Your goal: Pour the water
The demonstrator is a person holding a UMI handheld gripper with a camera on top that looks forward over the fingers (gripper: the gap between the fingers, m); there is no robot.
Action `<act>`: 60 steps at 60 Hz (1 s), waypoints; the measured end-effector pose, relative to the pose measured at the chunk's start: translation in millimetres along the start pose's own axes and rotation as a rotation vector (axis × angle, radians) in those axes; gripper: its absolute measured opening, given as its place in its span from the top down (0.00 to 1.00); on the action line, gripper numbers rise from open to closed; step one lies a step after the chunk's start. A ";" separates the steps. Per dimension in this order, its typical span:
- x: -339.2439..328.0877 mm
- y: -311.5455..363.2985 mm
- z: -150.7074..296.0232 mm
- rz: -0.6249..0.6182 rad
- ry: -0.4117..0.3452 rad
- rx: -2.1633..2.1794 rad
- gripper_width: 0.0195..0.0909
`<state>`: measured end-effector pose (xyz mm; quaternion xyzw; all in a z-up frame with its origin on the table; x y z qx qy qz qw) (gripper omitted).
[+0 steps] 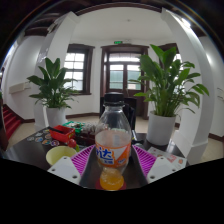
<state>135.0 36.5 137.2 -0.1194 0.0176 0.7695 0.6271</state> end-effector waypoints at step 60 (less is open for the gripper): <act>-234.9 49.3 24.1 -0.191 -0.028 0.088 0.12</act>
Point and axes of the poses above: the point between the fingertips, and its own axes, seen from behind it with the camera up: y to the left, z up, x forward, the way the camera looks, the point moved 9 cm from there along -x, backward, against the way the camera looks, and after that the axes turned 6 degrees about -x, right-handed, at the moved point
